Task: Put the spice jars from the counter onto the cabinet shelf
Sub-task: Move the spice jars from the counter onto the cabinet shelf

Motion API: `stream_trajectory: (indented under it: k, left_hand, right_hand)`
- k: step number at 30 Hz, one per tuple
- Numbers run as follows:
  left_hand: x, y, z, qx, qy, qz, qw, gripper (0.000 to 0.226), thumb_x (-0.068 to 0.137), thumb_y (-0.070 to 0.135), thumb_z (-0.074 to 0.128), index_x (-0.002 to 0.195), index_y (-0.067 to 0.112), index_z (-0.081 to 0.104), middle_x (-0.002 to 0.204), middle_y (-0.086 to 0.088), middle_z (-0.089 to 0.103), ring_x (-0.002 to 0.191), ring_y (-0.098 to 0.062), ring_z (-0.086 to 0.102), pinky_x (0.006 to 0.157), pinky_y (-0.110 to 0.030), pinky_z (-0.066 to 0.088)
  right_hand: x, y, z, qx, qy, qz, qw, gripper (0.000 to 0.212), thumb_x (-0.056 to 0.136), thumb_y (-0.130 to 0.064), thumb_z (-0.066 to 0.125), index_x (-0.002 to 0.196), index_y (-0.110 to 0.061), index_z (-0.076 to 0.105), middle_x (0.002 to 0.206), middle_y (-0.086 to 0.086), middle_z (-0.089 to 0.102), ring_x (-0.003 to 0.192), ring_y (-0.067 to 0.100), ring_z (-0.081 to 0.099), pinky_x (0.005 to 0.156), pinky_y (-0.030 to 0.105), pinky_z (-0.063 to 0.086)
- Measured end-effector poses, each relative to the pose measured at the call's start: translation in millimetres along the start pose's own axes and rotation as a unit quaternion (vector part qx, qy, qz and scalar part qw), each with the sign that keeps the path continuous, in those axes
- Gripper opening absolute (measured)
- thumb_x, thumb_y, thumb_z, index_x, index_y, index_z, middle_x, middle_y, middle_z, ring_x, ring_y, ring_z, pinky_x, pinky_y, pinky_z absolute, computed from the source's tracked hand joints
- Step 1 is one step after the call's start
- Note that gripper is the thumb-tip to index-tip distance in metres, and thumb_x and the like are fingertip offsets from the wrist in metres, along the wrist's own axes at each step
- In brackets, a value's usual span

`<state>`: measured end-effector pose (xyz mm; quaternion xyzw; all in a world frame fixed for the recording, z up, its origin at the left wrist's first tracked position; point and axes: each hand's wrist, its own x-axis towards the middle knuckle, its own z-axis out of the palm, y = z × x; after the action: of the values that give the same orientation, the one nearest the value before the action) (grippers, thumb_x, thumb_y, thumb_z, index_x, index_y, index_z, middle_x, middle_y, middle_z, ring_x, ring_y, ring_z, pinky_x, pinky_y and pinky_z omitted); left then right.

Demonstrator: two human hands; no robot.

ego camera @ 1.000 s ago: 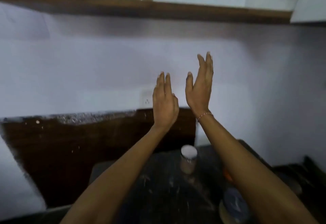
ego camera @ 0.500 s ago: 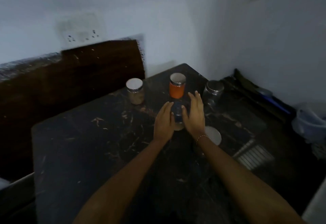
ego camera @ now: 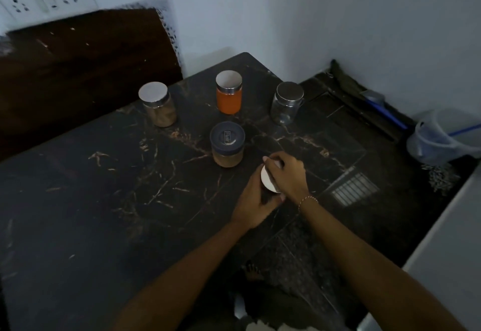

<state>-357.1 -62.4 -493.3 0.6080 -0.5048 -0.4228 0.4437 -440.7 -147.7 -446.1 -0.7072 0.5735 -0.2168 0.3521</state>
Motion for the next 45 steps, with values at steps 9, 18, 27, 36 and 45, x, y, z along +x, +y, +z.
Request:
stream_trajectory:
  k: [9,18,27,36,45]
  left_hand:
    - [47,37,-6,-0.059,0.100,-0.061,0.991,0.089,0.055,0.035,0.084,0.128,0.027,0.034,0.123,0.014,0.050,0.110,-0.003,0.052,0.090,-0.016,0.046]
    - [75,136,-50,-0.445,0.012,-0.020,0.895,0.037,0.082,0.038,0.052,0.116,0.024,0.056,0.114,-0.004,0.067,0.104,-0.022,0.065,0.082,-0.041,0.054]
    - [63,154,-55,-0.316,0.231,-0.006,0.920,0.036,0.095,0.023,0.044,0.131,0.020,0.043,0.129,-0.005,0.051,0.116,-0.027,0.055,0.095,-0.054,0.047]
    - [43,160,-89,-0.418,0.195,-0.003,0.887,0.058,0.074,0.033,0.066,0.128,0.023,0.048,0.121,-0.006,0.062,0.104,-0.021,0.064,0.072,-0.032,0.057]
    - [29,167,-119,-0.429,0.157,0.043,0.888,0.051,0.081,0.036,0.054,0.128,0.019,0.049,0.121,-0.009,0.062,0.111,-0.023,0.060,0.074,-0.032,0.057]
  right_hand:
    - [34,-16,-48,0.273,-0.041,0.061,0.959,0.023,0.091,-0.031,0.053,0.090,-0.013,0.068,0.094,0.003,0.067,0.095,0.020,0.062,0.082,0.033,0.052]
    - [43,-48,-86,0.388,-0.130,-0.002,0.913,0.051,0.092,-0.046,0.042,0.126,-0.009,0.050,0.127,0.015,0.058,0.113,0.027,0.058,0.093,0.045,0.049]
    - [35,-87,-65,0.273,0.035,-0.133,0.952,0.071,0.069,-0.043,0.073,0.131,-0.030,0.042,0.123,-0.009,0.053,0.105,0.004,0.056,0.076,0.018,0.050]
    - [17,-112,-65,0.252,0.034,-0.302,0.919,0.042,0.081,-0.025,0.064,0.121,-0.021,0.052,0.126,0.001,0.051,0.108,-0.005,0.052,0.080,0.010,0.050]
    - [18,-136,-64,0.352,-0.205,-0.229,0.884,0.056,0.087,-0.018,0.057,0.138,-0.022,0.035,0.124,-0.009,0.054,0.105,0.001,0.060,0.075,0.018,0.055]
